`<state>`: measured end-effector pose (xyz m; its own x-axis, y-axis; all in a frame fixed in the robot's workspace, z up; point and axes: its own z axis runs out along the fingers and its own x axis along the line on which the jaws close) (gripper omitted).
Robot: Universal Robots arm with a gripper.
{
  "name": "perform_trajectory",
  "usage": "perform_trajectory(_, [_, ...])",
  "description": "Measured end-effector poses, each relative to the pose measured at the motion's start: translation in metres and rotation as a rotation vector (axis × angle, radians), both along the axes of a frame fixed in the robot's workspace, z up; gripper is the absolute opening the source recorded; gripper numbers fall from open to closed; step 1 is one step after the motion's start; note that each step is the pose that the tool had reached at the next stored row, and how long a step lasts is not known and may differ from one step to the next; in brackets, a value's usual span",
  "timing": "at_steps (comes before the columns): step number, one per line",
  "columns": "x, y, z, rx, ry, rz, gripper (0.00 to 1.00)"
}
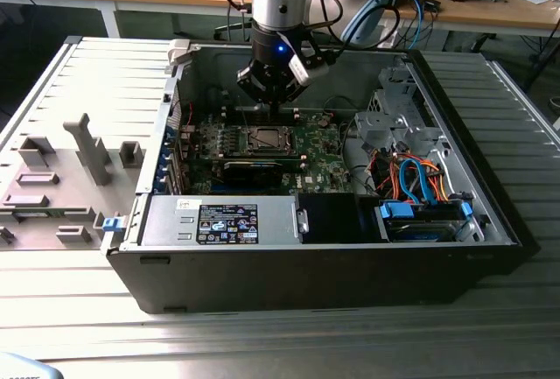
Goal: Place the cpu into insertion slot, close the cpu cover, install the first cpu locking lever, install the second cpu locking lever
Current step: 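Install the first cpu locking lever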
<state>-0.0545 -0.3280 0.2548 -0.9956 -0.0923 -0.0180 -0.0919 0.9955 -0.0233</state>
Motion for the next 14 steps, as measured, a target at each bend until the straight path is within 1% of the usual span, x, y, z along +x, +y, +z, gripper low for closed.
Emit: perform_trajectory(14, [0.0000, 0.0000, 0.0000, 0.0001, -0.0001, 0.038, 0.11])
